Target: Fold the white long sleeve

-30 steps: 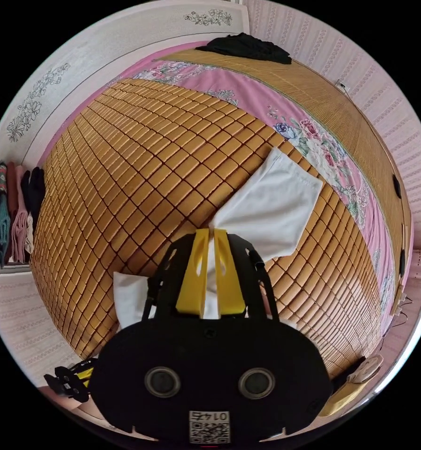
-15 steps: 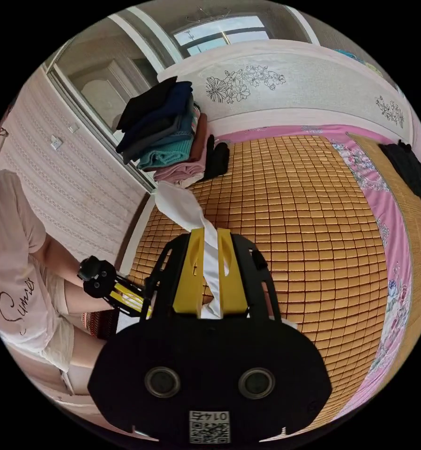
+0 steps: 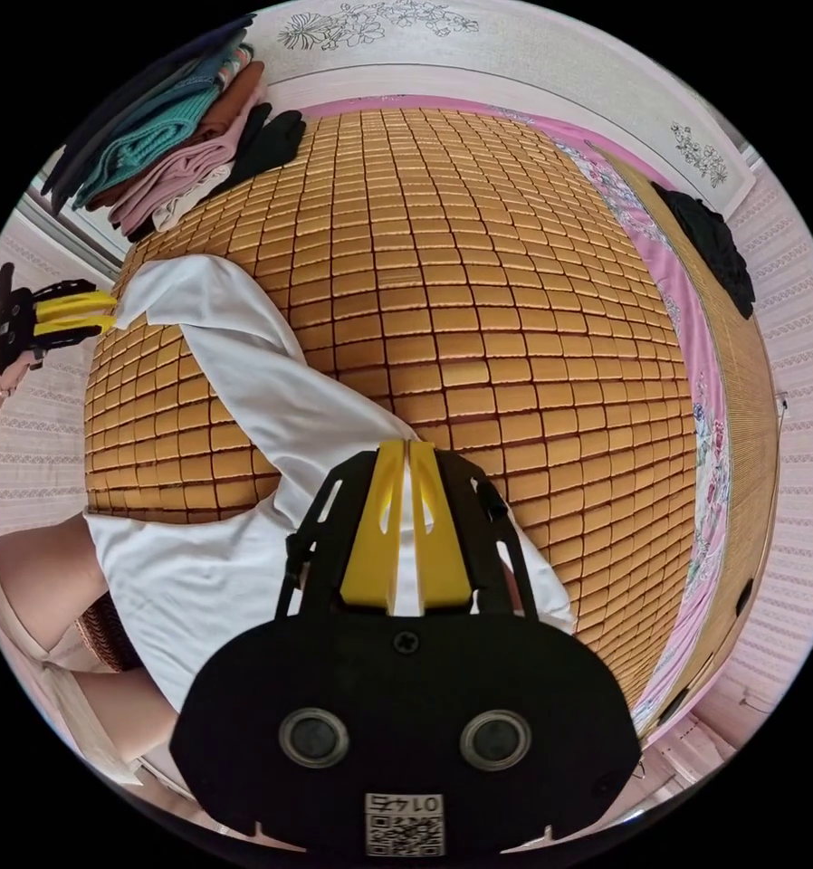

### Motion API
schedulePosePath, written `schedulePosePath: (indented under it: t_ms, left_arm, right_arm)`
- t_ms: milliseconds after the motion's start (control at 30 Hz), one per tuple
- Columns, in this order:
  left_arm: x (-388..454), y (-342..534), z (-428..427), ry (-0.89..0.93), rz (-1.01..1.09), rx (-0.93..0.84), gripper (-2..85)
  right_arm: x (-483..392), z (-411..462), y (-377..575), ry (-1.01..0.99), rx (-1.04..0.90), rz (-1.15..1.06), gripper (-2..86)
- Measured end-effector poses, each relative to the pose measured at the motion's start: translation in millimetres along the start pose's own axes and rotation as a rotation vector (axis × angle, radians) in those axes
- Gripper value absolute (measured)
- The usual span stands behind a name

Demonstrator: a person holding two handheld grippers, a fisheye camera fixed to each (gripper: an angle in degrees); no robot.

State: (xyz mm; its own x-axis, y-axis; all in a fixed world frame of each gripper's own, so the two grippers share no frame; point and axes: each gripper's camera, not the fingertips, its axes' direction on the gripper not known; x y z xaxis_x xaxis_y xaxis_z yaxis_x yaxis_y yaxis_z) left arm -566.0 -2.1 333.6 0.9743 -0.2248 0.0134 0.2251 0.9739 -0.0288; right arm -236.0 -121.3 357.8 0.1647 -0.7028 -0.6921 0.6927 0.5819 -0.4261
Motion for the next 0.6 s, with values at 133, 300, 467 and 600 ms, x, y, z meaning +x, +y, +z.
schedulePosePath:
  t_ms: [133, 300, 467, 600]
  left_arm:
    - [-19, -14, 13, 0.095, 0.044, -0.097, -0.3]
    - [-27, 5, -2, 0.168, 0.220, -0.184, -0.9]
    - [-98, 51, -46, 0.703, 0.000, -0.120, -0.9]
    - [-167, 73, -37, 0.668, -0.393, -0.002, -0.8]
  right_arm:
    - [3, -29, 0, -0.003, 0.042, 0.029, -0.8]
    - [13, -59, 7, -0.023, 0.095, 0.059, -0.9]
    - [20, -83, 15, -0.063, 0.141, 0.061, -0.8]
    - [19, -85, 4, -0.104, 0.144, 0.049, -0.8]
